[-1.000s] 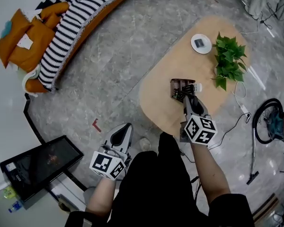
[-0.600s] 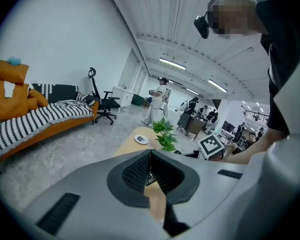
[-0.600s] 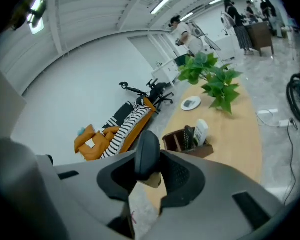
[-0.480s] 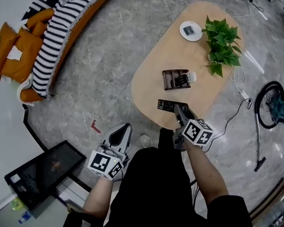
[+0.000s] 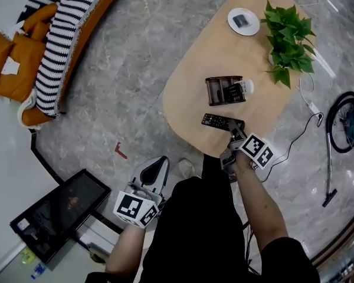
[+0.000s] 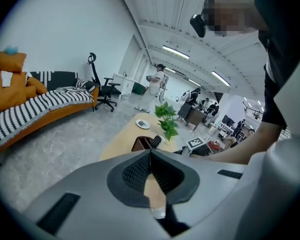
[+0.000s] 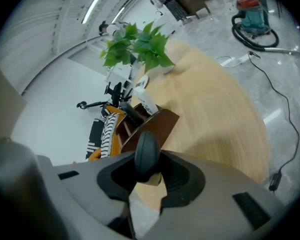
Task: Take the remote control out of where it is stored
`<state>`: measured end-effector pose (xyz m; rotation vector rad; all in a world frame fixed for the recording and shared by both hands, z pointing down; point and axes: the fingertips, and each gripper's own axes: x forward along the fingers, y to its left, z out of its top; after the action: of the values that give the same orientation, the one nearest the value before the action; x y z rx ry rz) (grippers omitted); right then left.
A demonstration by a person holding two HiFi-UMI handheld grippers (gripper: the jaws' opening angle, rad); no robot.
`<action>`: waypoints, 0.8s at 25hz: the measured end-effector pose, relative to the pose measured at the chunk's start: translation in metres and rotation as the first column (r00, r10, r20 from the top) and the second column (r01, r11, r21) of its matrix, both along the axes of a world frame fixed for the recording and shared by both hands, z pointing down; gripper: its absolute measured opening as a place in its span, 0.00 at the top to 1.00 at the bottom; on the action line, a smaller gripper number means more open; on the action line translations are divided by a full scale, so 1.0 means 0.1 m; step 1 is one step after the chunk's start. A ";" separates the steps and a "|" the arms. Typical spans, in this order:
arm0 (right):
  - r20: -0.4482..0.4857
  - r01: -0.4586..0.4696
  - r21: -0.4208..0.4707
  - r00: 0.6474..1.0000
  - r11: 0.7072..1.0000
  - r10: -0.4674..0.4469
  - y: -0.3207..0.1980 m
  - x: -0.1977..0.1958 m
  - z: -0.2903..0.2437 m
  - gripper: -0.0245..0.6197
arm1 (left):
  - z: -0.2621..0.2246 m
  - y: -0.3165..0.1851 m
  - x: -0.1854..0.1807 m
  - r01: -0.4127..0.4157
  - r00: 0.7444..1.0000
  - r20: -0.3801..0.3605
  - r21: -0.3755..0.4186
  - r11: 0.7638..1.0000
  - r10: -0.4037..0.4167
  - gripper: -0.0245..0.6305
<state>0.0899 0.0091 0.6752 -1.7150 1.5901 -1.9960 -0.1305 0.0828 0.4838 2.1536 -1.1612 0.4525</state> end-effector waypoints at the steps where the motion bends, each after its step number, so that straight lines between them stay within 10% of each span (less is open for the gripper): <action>1: 0.014 -0.023 -0.013 1.000 1.000 0.023 0.00 0.01 0.05 0.78 | 0.03 0.01 -0.01 0.001 1.000 0.004 -0.007 1.000 -0.001 0.95; 20: 0.121 -0.299 -0.279 0.932 0.913 0.342 -0.09 0.29 1.00 0.78 | 0.34 -0.05 0.01 0.019 1.000 0.008 -0.089 0.996 -0.019 0.95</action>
<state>0.1193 -0.0003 0.7754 -1.6976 0.9559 -2.1737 -0.1296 0.0780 0.5177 2.0647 -1.1431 0.4945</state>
